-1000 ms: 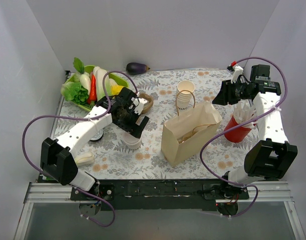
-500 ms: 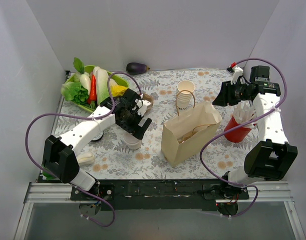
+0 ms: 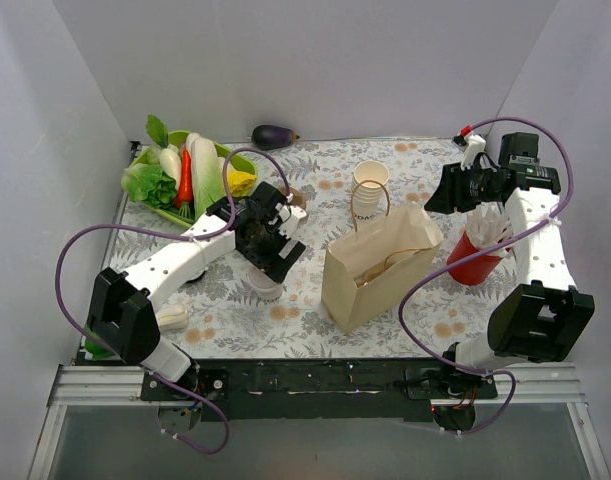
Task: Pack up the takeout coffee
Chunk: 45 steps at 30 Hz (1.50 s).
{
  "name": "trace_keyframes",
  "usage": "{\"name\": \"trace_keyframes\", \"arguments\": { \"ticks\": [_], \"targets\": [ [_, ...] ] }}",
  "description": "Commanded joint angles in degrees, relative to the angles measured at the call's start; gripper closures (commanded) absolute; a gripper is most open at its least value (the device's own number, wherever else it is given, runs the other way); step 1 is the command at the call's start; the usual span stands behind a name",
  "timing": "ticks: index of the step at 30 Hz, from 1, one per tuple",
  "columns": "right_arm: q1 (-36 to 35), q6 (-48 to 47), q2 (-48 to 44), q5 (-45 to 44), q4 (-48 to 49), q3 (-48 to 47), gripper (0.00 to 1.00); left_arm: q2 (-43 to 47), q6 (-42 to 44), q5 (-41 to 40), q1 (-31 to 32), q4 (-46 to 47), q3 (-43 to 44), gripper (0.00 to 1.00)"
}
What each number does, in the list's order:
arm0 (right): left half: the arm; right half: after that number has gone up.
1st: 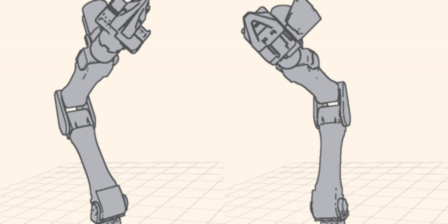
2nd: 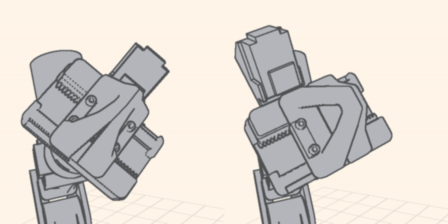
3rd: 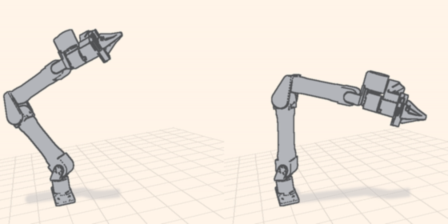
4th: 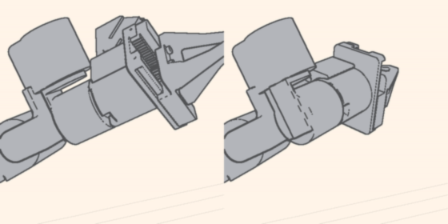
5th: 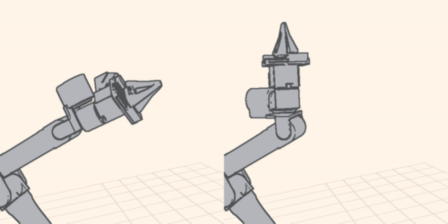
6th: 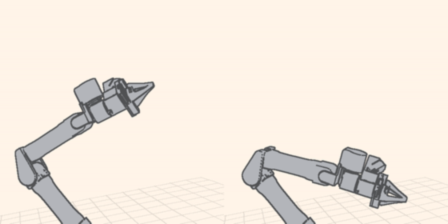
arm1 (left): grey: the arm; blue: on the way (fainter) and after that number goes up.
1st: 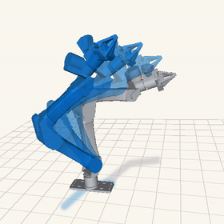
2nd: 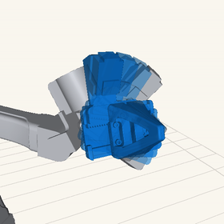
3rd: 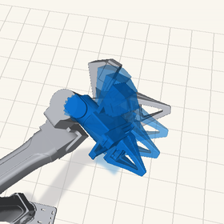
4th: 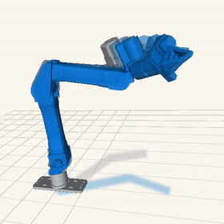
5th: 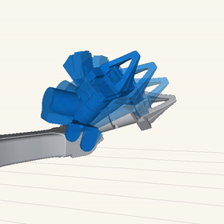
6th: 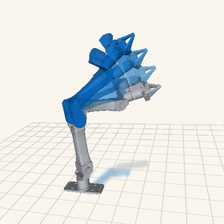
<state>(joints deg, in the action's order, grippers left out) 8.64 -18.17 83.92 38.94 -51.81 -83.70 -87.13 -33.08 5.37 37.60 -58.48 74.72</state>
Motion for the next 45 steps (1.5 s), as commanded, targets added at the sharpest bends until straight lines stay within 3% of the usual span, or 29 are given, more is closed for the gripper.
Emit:
{"name": "trace_keyframes", "arguments": {
  "ticks": [1, 3, 11, 16, 19, 20, 32, 45],
  "targets": [
    [0.1, -0.5, -2.2, 0.3, 1.7, 1.0, 0.51, -0.3, 2.8, -0.2, 0.3, -1.5, -0.5, 0.14],
    [0.1, -0.5, -2.2, 0.3, 1.9, 1.0, 0.51, -1.0, 3.5, 0.9, 0.3, -3.1, -0.3, 0.23],
    [0.1, -0.3, -1.6, 0.8, 1.9, 1.0, 0.51, 2.5, 8.6, 2.8, 0.3, -2.2, 0.6, 0.23],
    [0.1, 0.0, -1.2, 1.2, 2.2, 0.9, 0.51, 6.1, 19.1, 5.2, 0.3, 1.2, -1.6, 0.17],
    [0.1, 0.2, -1.0, 1.4, 2.2, 0.6, 0.51, 6.7, 22.2, 4.3, 0.3, 2.5, -2.4, 0.05],
    [0.1, 0.1, -0.9, 1.4, 2.1, 0.5, 0.51, 6.7, 22.3, 4.3, 0.3, 2.4, -2.1, 0.02],
    [0.1, 0.0, -0.5, 1.5, 1.7, 0.6, 0.51, -0.7, 9.4, 4.2, 0.3, -5.8, 6.0, 0.02],
    [0.1, 0.0, 1.1, 1.7, 1.5, -0.4, 0.51, -3.9, 7.7, 1.9, 0.3, -7.7, 7.6, 0.02]
  ]
}}
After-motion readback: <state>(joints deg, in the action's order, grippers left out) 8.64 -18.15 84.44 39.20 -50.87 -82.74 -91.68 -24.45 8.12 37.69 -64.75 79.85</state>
